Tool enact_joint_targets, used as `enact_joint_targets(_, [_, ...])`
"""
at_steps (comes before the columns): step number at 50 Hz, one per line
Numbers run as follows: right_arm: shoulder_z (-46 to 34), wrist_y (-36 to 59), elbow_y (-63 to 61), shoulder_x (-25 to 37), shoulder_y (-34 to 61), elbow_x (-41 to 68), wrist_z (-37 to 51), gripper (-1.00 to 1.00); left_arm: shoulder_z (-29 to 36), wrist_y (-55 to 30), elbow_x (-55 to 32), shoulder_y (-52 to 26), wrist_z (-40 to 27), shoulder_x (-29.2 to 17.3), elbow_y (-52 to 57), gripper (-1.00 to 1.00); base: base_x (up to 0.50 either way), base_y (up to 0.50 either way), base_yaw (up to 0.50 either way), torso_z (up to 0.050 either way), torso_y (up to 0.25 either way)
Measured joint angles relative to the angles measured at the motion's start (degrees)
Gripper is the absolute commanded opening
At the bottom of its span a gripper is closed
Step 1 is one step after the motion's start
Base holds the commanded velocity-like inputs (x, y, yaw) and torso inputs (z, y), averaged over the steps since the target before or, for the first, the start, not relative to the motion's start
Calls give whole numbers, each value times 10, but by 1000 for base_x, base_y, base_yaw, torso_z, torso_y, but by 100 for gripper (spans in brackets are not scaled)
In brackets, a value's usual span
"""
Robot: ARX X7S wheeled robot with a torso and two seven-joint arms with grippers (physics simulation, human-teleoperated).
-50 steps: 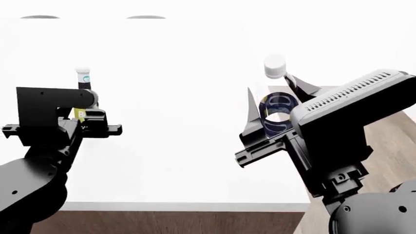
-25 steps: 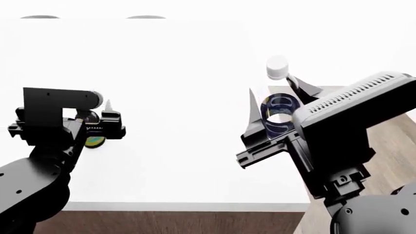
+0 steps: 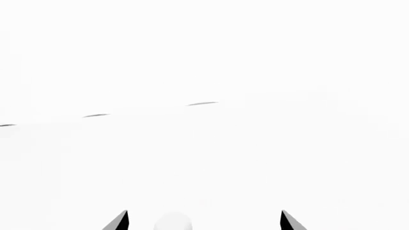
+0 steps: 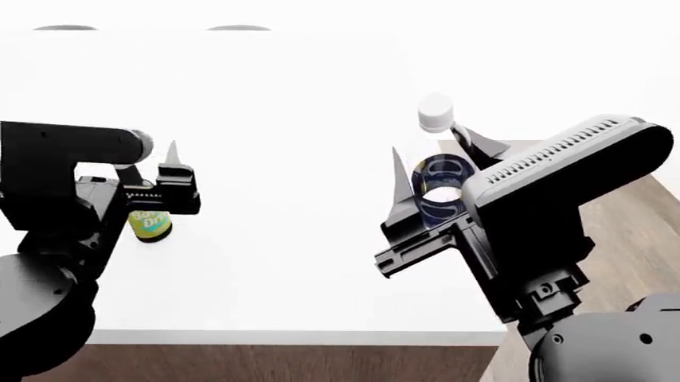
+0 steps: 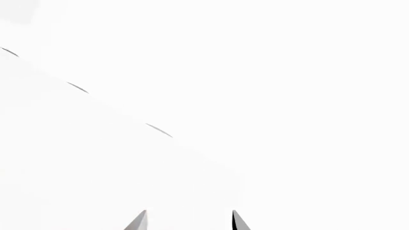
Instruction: Move the drinks to the dining counter.
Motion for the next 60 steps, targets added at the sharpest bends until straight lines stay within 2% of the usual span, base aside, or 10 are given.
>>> enact_joint_targets(12, [11,-23,34,-23,-20,6,-34,-100,-26,-49,-130,-77,-91,-23,92,100,0,0,0,0,0])
enact_joint_targets(21, [26,-74,102,-42,-63,13,-84,-100,-31,-66,-187,-113,-131,-32,128,100,0,0,0,0,1])
enact_joint_targets(41, [57,-186,208,-67,-158,54,-178,-100,-34,-73,-223,-132,-155,-40,156,100,0,0,0,1,1])
enact_joint_targets(60, [52,-229,256,-76,-233,40,-204,-100,-33,-70,-232,-139,-158,-41,160,100,0,0,0,0,1])
